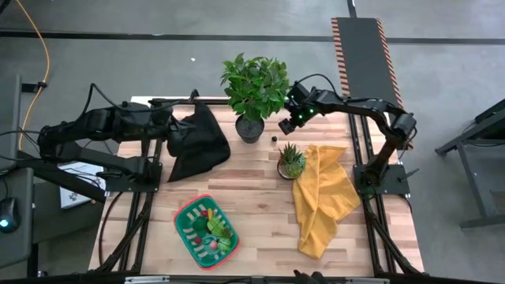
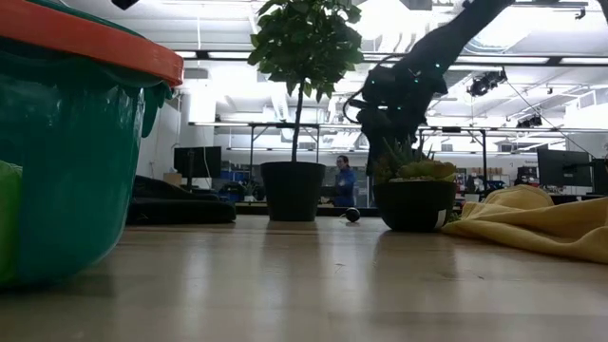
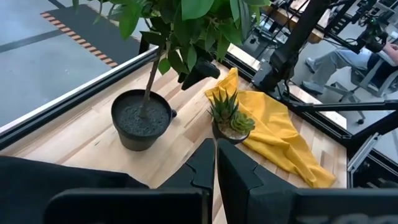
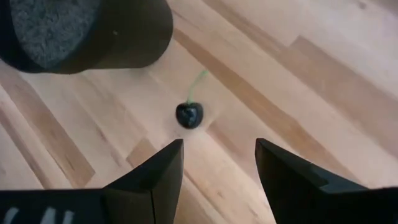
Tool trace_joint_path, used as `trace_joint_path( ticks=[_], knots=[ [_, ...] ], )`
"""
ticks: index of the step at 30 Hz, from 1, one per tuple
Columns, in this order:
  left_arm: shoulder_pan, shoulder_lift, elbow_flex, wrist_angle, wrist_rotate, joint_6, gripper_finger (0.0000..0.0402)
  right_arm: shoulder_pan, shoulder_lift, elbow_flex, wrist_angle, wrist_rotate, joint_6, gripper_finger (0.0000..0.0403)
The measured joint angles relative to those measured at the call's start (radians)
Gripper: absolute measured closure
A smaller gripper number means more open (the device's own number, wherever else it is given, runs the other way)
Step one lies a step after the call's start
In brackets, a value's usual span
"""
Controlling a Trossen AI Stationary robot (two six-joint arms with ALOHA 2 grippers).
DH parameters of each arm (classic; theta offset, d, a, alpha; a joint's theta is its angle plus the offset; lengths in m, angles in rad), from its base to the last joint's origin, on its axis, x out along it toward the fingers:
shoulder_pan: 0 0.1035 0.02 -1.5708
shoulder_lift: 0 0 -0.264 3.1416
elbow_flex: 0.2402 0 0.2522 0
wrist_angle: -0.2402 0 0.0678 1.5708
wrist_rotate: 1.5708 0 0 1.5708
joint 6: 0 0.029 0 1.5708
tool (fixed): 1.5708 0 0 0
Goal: Pick and placing Produce into tupperware
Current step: Put the black cherry into the blue basket
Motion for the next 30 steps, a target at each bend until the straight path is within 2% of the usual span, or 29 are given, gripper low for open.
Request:
trace_joint_path(
  ticks=[7, 12, 30],
  knots=[
    [0.0, -0.001, 0.0, -0.037, -0.025, 0.0, 0.0394, 0.057, -0.032, -0.043, 0.055, 0.075, 0.062, 0.0212],
    [0.0, -0.001, 0.0, -0.053, -0.046, 0.0, 0.0394, 0.103, -0.014, -0.043, 0.085, 0.177, 0.066, 0.0212],
    [0.0, 0.0, 0.0, -0.072, -0.053, -0.016, 0.0394, 0.13, 0.014, -0.043, 0.077, 0.178, 0.09, 0.0212]
  ],
)
